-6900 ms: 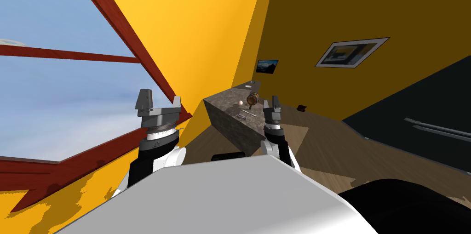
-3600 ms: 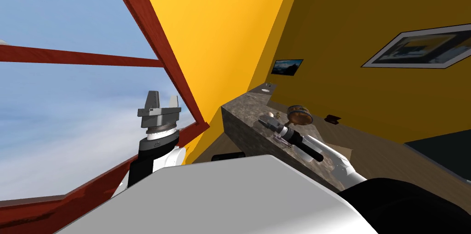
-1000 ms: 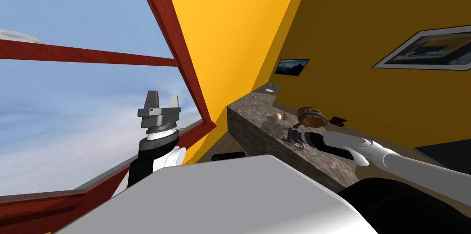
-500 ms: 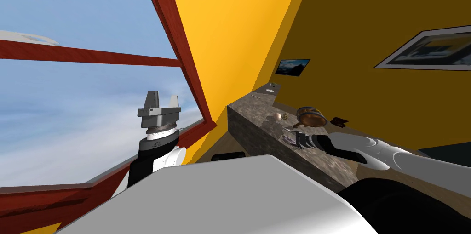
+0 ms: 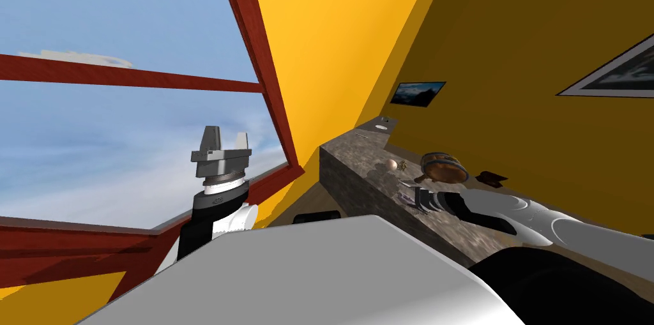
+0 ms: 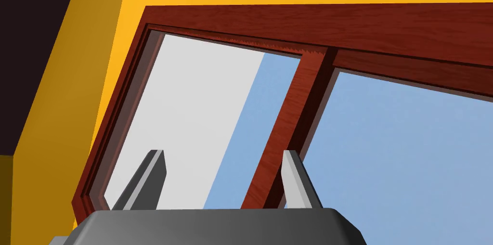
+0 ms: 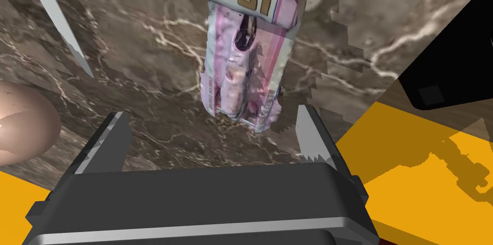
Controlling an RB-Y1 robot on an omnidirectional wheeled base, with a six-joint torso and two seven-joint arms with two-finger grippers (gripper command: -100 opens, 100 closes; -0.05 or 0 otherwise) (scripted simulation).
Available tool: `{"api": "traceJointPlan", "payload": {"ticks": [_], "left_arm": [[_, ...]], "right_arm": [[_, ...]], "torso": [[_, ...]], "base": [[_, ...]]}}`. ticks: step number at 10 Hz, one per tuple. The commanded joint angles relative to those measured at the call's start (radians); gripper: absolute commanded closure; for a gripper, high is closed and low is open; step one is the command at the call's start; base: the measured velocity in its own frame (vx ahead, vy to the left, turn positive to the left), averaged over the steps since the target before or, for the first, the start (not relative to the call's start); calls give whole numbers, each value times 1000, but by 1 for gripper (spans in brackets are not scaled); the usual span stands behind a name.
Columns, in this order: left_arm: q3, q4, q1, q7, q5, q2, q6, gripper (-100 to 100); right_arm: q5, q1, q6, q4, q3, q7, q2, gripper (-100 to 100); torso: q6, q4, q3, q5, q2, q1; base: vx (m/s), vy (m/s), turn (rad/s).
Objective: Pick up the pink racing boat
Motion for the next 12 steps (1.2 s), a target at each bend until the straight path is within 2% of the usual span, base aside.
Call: {"api": "traceJointPlan", "payload": {"ticks": [1,2,3,4,8,9,10,12], "left_arm": [[0,0,0,0,0,0,0,0],[0,0,0,0,0,0,0,0],[0,0,0,0,0,0,0,0],[0,0,0,0,0,0,0,0],[0,0,0,0,0,0,0,0],[0,0,0,0,0,0,0,0],[0,0,0,0,0,0,0,0],[0,0,1,0,0,0,0,0]], "right_arm": [[2,-12,12,24,22,-15,24,-100],[0,-15,20,38,32,-21,39,-100],[-2,-3,20,20,20,-15,27,-100],[-2,-3,23,21,21,-16,29,100],[-2,-3,23,21,21,-16,29,100],[-2,-3,23,21,21,-16,29,0],[2,-12,12,24,22,-15,24,100],[4,-7,-3,-2,3,-1,-5,100]], "torso": [[0,0,0,0,0,0],[0,0,1,0,2,0],[0,1,2,0,3,0],[1,0,1,0,0,1],[1,-1,-2,0,-3,1],[1,-1,-2,0,-4,1],[1,-1,-2,0,-4,1],[4,-1,-3,1,-5,1]], "base": [[-93,-24,230],[-103,-9,313],[-44,-5,63],[-8,0,-16],[0,0,0],[0,0,0],[30,4,-163],[73,13,-334]]}}
